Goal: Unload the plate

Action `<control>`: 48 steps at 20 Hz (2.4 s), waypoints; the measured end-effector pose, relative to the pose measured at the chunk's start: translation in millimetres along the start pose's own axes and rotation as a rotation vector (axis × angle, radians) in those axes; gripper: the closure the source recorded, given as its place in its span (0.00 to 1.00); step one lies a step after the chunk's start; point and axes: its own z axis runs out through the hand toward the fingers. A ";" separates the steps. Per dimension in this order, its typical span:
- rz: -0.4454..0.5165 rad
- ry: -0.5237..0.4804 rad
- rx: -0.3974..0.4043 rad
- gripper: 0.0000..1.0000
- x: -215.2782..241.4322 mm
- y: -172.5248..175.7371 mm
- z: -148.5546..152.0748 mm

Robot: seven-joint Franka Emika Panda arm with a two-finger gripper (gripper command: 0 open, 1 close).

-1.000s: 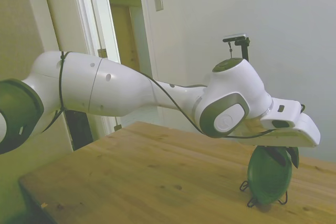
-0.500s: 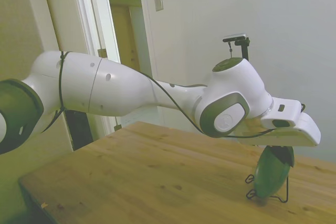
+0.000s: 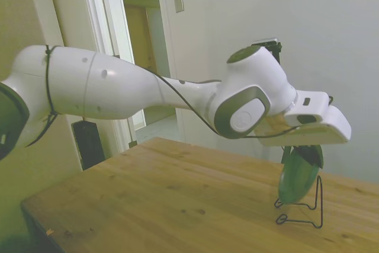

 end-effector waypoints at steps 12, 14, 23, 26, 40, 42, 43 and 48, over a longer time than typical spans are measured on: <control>0.125 -0.500 0.358 1.00 -89.1 -65.4 -48.2; 0.106 -0.575 0.360 1.00 -108.1 -54.7 -16.5; 0.101 -0.677 0.245 1.00 -151.9 -15.3 100.1; 0.093 -0.682 0.229 0.00 -153.6 -13.5 109.3; 0.066 -0.655 0.216 0.00 -141.0 -20.6 94.5; 0.086 -0.652 0.238 0.00 -128.8 -34.2 59.4; 0.095 -0.649 0.239 0.00 -123.1 -42.4 37.9; 0.095 -0.686 0.213 0.00 -131.5 -82.6 -48.1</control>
